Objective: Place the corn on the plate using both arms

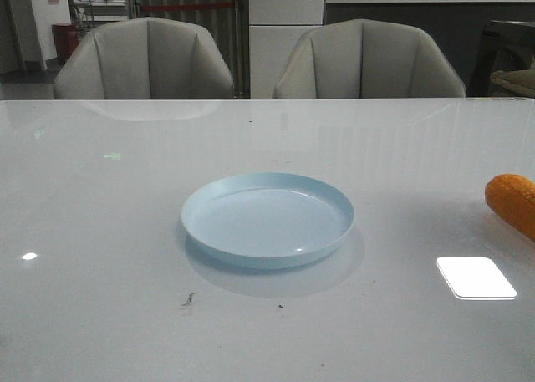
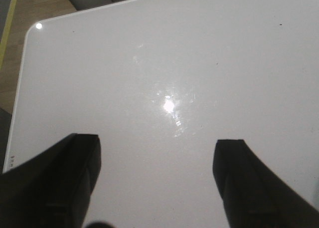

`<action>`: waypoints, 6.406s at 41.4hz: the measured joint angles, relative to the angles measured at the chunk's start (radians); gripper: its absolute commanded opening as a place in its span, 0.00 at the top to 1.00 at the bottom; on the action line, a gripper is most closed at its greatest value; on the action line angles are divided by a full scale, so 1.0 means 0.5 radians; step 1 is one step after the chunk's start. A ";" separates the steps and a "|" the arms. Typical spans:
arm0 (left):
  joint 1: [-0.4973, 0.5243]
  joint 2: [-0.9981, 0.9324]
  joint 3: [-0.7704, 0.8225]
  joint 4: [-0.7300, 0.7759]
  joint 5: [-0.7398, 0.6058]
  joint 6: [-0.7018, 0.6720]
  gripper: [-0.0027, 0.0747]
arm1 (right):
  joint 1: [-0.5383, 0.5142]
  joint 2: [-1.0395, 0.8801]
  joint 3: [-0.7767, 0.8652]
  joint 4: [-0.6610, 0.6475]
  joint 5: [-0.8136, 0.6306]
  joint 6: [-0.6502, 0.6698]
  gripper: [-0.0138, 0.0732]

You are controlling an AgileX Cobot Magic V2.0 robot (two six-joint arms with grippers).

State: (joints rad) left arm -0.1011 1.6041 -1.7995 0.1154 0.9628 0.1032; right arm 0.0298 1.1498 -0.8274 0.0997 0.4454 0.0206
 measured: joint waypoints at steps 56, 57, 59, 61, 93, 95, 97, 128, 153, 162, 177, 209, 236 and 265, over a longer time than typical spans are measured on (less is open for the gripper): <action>0.397 -1.782 2.352 -0.404 -0.907 -0.051 0.28 | -0.177 1.241 -0.911 -0.123 0.603 -0.012 0.14; 0.397 -1.782 2.352 -0.404 -0.903 -0.051 0.28 | -0.177 1.272 -0.927 -0.123 0.616 -0.017 0.14; 0.397 -1.782 2.352 -0.404 -0.903 -0.051 0.28 | -0.177 1.340 -0.958 -0.123 0.645 -0.041 0.14; 0.397 -1.782 2.352 -0.404 -0.903 -0.051 0.28 | -0.177 1.401 -0.976 -0.123 0.661 -0.041 0.14; 0.397 -1.782 2.352 -0.404 -0.899 -0.051 0.28 | -0.177 1.640 -1.033 -0.040 0.836 -0.105 0.76; 0.397 -1.782 2.352 -0.404 -0.899 -0.051 0.28 | -0.177 1.640 -1.063 -0.003 0.854 -0.113 0.79; 0.397 -1.782 2.352 -0.404 -0.899 -0.051 0.28 | -0.173 1.640 -1.123 0.047 0.878 -0.135 0.79; 0.397 -1.773 2.352 -0.404 -0.899 -0.051 0.28 | 0.766 1.724 -1.923 0.360 1.019 -0.365 0.78; 0.397 -1.773 2.352 -0.404 -0.899 -0.051 0.28 | 0.852 2.072 -1.923 0.474 1.113 -0.350 0.15; 0.397 -1.773 2.352 -0.404 -0.899 -0.051 0.28 | 0.852 2.072 -1.936 0.478 1.155 -0.350 0.16; 0.397 -1.773 2.352 -0.405 -0.899 -0.051 0.28 | 0.833 1.970 -2.319 0.454 1.374 -0.380 0.16; 0.397 -1.773 2.352 -0.405 -0.899 -0.051 0.28 | -0.115 0.804 -2.200 0.252 1.571 -0.314 0.16; 0.397 -1.773 2.352 -0.424 -0.899 -0.051 0.28 | -0.472 -0.837 0.151 0.139 0.718 -0.357 0.16; 0.397 -1.773 2.352 -0.428 -0.899 -0.051 0.28 | -0.437 -0.867 0.202 0.198 0.628 -0.362 0.16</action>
State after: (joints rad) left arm 0.0971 0.7175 -0.6236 -0.0986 0.5135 0.0778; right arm -0.1889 0.7164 -0.7265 0.1985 0.7592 -0.1602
